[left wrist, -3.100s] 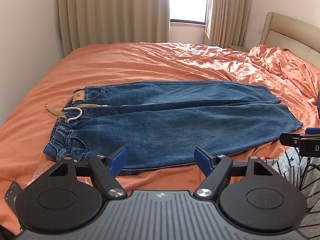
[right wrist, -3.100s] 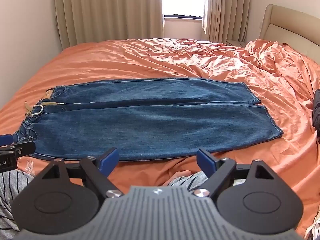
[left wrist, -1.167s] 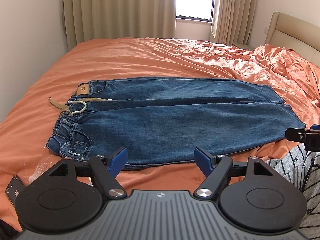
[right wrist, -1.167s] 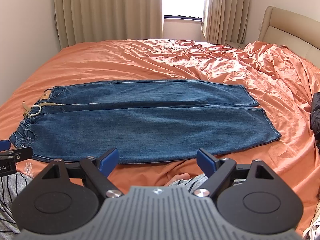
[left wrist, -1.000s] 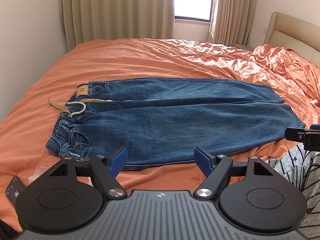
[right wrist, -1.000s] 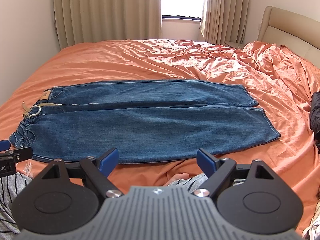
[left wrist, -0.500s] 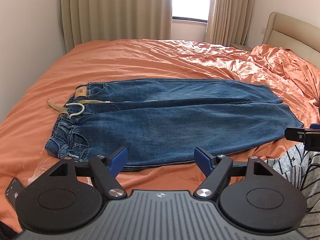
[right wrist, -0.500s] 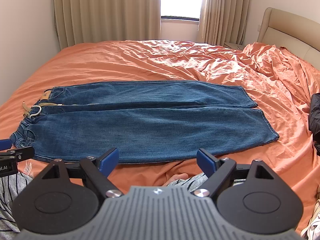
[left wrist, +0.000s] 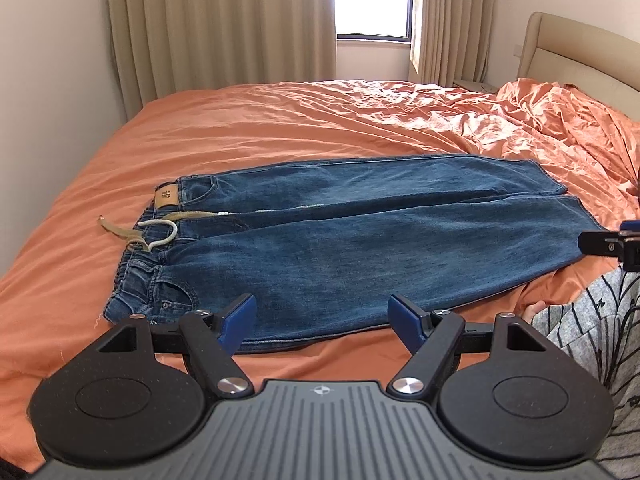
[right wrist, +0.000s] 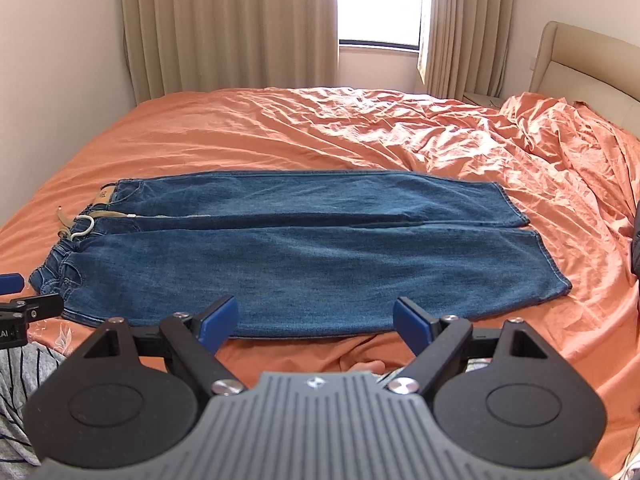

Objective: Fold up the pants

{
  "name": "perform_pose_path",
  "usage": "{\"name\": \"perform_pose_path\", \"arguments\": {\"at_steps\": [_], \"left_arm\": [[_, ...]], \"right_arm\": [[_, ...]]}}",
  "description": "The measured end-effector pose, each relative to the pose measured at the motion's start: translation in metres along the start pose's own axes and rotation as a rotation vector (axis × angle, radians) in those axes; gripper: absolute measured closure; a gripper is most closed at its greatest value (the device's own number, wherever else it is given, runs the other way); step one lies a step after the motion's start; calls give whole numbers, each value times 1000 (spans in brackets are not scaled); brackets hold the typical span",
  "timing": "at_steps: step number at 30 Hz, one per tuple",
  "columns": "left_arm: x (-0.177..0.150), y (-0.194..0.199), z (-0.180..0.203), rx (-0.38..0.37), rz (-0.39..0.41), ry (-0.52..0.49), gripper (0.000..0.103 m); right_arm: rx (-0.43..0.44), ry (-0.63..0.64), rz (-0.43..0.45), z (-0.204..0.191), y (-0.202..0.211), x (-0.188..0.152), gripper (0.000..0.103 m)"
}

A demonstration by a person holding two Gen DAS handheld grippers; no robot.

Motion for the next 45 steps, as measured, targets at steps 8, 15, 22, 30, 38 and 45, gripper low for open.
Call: {"name": "perform_pose_path", "arguments": {"at_steps": [8, 15, 22, 30, 38, 45], "left_arm": [[12, -13, -53, -47, -53, -210, 26], [2, -46, -74, -106, -223, -522, 31], [-38, -107, -80, -130, -472, -830, 31], [-80, -158, -77, -128, -585, -931, 40], [-69, -142, -81, -4, -392, -755, 90], [-20, -123, -80, 99, -209, -495, 92]], "right_arm": [[82, 45, 0, 51, -10, 37, 24], [5, 73, -101, 128, -7, 98, 54], [-93, 176, -266, 201, -23, 125, 61], [-155, 305, -449, 280, -72, 81, 84], [-60, 534, -522, 301, -122, -13, 83], [-47, 790, -499, 293, -163, -79, 75]]}}
Point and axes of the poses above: each gripper's, at about its wrist camera, not at the fingertips, and y roughly against the way its jaws point, z to its right, x to its top, the point moved 8 cm from there along -y, roughly the way its jaws point, and after that the axes turned 5 degrees about y, right-handed, at the moved point
